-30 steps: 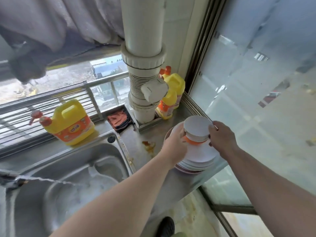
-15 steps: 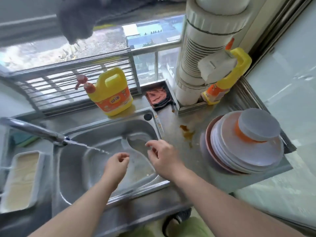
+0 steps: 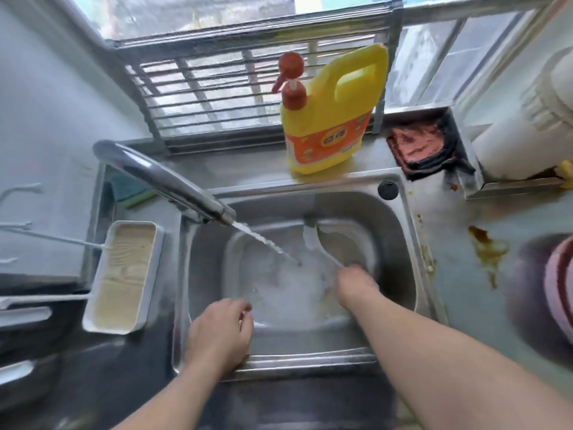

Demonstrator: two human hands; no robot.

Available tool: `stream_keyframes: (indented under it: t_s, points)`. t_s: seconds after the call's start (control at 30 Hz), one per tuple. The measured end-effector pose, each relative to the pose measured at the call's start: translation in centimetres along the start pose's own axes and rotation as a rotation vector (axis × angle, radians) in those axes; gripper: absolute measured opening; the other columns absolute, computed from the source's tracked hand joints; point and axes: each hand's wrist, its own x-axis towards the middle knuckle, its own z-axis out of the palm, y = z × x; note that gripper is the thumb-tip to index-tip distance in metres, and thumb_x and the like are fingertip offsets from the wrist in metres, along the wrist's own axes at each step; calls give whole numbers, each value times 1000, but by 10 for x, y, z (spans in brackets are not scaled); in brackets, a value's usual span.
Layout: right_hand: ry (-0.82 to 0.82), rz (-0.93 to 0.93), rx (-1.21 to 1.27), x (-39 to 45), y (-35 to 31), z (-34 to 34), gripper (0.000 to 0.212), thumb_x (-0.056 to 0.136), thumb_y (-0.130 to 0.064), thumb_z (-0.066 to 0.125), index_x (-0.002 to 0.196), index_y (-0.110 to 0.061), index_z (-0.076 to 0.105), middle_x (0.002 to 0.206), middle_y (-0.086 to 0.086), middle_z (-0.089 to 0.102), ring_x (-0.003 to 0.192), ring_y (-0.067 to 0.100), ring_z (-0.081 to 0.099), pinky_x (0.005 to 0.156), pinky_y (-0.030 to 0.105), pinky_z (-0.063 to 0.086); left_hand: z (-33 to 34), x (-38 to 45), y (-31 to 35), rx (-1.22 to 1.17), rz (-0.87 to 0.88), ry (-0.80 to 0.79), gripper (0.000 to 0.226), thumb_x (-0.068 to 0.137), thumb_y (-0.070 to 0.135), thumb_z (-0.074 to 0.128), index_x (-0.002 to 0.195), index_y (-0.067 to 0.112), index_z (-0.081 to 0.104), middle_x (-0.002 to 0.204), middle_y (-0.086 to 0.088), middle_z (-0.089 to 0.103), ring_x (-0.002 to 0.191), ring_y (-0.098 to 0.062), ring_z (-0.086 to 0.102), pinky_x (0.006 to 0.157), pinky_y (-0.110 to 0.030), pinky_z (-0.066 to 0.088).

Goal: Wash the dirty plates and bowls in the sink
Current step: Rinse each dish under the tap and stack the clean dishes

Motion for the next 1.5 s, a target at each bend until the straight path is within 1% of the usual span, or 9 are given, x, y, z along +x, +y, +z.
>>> stream_keyframes:
  t_s: [0.13, 0.37, 0.6, 0.73, 0.93, 1.07, 1.2, 1.37, 1.5]
  points:
    - [103, 5, 84, -7, -8, -2, 34, 95, -4, 57, 124, -15, 70, 130, 15, 66, 121, 36, 65, 95, 40, 55, -3, 2, 0, 38, 19, -36, 30, 99, 48, 45, 120, 39, 64, 115, 17, 66, 115, -11, 58, 89, -33, 47]
    - [88, 31, 422, -59, -35, -28, 24, 90, -8, 47, 110, -20, 44, 108, 12, 62, 89, 31, 59, 73, 32, 45, -18, 2, 4, -8, -3, -234, 36, 95, 55, 45, 123, 43, 65, 120, 19, 66, 119, -11, 59, 89, -31, 47]
    - [-133, -24, 775, -93, -88, -92, 18, 102, 0, 52, 100, -16, 61, 102, 18, 68, 50, 24, 60, 45, 27, 50, -65, 36, 49, -1295, -546, -464, 30, 100, 36, 56, 117, 13, 67, 112, -7, 68, 87, -25, 62, 76, -37, 45]
    - [-216, 19, 823, -100, -113, -123, 21, 104, 5, 47, 110, -2, 66, 94, 21, 65, 63, 29, 65, 51, 33, 60, -101, 37, 60, -1816, -623, -581, 34, 114, 34, 38, 141, 19, 51, 129, -12, 70, 110, -31, 71, 84, -42, 54]
    - [-323, 107, 827, -100, -126, -138, 30, 107, 3, 38, 92, 3, 63, 74, 15, 65, 50, 18, 65, 45, 26, 57, -123, 27, 68, -1938, -690, -545, 26, 114, 32, 38, 127, 21, 58, 92, -5, 71, 66, -17, 68, 100, -39, 49]
    - [-340, 151, 770, -74, -135, -143, 39, 101, 7, 24, 83, -1, 57, 74, 13, 57, 50, 19, 55, 60, 26, 47, -123, 26, 76, -2026, -730, -542, 34, 114, 31, 38, 96, 15, 62, 79, -4, 68, 86, -21, 66, 116, -40, 44]
    - [-447, 216, 928, -53, -136, -142, 41, 106, -7, 33, 75, 8, 55, 70, 16, 51, 55, 21, 49, 50, 27, 43, -115, 29, 82, -2071, -724, -458, 36, 114, 31, 40, 128, 9, 66, 121, -20, 73, 121, -35, 66, 115, -49, 47]
    - [-573, 278, 1198, -51, -155, -138, 31, 104, -13, 46, 78, 2, 53, 80, 14, 50, 54, 19, 50, 25, 17, 30, -119, 31, 82, -2155, -751, -374, 29, 112, 30, 44, 115, 11, 67, 106, -20, 74, 93, -34, 75, 99, -49, 55]
    - [-355, 153, 1142, -76, -161, -129, 32, 109, -24, 49, 82, -9, 56, 77, 10, 61, 45, 19, 59, 48, 23, 56, -121, 31, 77, -2226, -755, -333, 24, 111, 29, 49, 119, 12, 64, 107, -13, 70, 99, -26, 69, 103, -48, 55]
